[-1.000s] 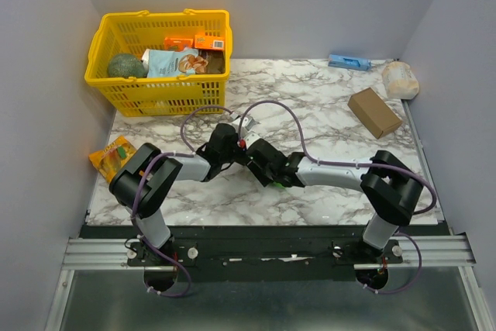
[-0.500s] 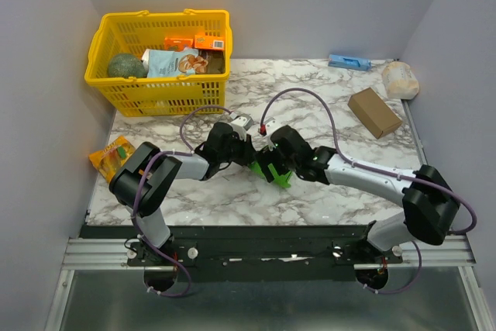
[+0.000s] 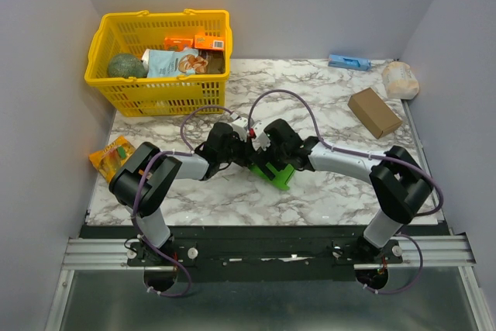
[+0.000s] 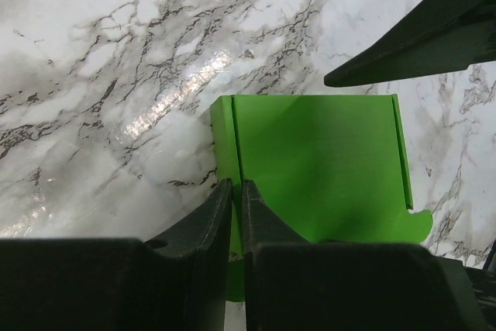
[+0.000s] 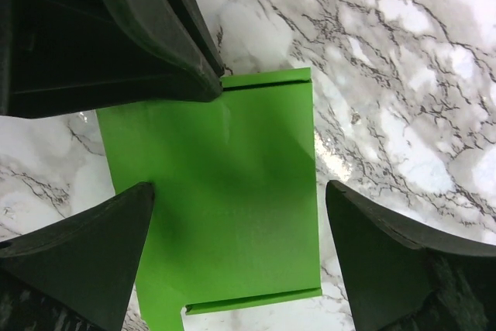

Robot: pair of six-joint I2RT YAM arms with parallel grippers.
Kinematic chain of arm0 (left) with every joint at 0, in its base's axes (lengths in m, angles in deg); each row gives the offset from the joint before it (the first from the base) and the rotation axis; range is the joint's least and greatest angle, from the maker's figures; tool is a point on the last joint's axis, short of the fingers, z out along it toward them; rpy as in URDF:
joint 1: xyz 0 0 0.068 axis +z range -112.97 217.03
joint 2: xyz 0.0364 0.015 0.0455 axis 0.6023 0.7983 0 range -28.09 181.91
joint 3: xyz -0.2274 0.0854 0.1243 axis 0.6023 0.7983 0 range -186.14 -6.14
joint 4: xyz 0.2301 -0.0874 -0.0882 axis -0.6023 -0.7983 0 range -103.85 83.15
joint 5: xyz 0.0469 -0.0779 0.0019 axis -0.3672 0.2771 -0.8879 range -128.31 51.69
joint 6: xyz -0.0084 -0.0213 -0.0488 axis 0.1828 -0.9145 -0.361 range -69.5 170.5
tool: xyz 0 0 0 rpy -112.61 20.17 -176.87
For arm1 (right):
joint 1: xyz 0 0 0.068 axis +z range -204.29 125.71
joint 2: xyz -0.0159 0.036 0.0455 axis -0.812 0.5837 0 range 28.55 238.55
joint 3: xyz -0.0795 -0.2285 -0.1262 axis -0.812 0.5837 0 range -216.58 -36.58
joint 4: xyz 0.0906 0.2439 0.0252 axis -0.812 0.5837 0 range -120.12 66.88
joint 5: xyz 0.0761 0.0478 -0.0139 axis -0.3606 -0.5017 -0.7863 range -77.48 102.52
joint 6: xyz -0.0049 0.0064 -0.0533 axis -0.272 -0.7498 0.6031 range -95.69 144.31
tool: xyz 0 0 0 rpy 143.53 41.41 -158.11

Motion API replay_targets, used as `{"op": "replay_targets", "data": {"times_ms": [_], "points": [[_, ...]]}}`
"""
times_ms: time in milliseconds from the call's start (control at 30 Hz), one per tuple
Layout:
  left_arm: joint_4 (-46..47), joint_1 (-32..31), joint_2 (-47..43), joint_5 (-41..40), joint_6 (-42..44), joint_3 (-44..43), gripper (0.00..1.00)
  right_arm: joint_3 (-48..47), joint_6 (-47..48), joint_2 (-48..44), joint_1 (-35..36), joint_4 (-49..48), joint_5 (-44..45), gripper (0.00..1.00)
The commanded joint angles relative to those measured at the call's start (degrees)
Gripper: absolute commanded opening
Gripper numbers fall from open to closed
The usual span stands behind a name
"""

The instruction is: Fold the paper box

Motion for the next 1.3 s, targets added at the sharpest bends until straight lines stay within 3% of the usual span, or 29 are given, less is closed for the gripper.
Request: {"op": "replay_targets", "data": {"times_ms": [0, 433, 767, 1267], "points": [[-8.0, -0.1, 1.7, 0.6, 1.8, 1.3, 0.17, -1.6, 3.0, 3.2, -0.3, 1.9, -0.7, 1.0], [-7.9, 0.2, 2.4, 0.7, 0.9, 1.1, 0.16, -3.0, 0.0, 6.7, -0.1, 7.9, -2.6, 1.0], [-6.4, 3.7, 1.4, 4.3, -0.1, 3.1, 0.16, -1.7, -14.5, 6.3, 0.9, 2.1, -4.3, 0.98], [-7.1, 6.0, 0.8, 6.2, -0.5, 3.1, 0.16, 5.3, -23.8, 4.1, 8.4, -1.8, 8.5, 0.97]]}}
